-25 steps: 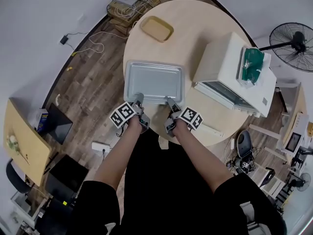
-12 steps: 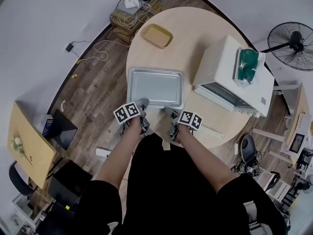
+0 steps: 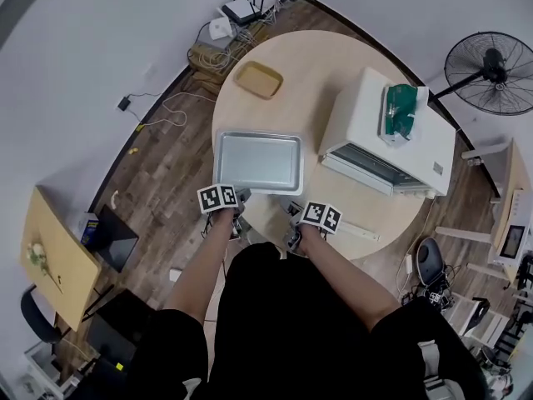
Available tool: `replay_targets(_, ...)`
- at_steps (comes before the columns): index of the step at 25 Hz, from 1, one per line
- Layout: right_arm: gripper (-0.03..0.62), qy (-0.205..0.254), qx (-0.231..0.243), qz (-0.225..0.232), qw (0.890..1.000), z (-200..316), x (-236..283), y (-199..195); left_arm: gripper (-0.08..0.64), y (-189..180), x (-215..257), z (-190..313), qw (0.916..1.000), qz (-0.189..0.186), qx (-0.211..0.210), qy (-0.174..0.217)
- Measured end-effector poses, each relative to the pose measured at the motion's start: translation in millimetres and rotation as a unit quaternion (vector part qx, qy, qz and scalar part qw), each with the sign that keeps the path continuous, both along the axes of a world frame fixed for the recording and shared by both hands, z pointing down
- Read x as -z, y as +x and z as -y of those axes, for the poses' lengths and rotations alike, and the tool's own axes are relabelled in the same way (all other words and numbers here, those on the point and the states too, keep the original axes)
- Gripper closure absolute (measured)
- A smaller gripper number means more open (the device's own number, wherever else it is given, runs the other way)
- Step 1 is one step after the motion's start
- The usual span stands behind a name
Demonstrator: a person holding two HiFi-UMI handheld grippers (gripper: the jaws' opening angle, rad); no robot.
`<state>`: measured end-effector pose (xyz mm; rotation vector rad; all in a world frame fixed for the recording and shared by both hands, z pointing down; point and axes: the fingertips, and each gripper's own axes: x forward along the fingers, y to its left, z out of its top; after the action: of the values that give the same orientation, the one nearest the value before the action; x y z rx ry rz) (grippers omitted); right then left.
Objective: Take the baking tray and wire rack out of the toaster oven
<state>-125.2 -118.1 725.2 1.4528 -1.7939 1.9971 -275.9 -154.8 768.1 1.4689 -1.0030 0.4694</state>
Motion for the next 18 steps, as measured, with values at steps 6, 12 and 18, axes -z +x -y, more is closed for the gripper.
replay_targets(6,0.362,0.016,-0.017,0.019,1.000,-5,14,24,0.299,0,15,-9,0.9995,-0.005,0.031,0.010)
replay_targets(12,0.362,0.031,-0.092,0.059,0.994,-8,34,75,0.299,31,64,-1,0.9839,-0.103,0.096,0.110)
replay_targets(18,0.364,0.096,-0.145,0.057,0.983,-3,61,149,0.299,78,106,2,0.9579,-0.184,0.145,0.166)
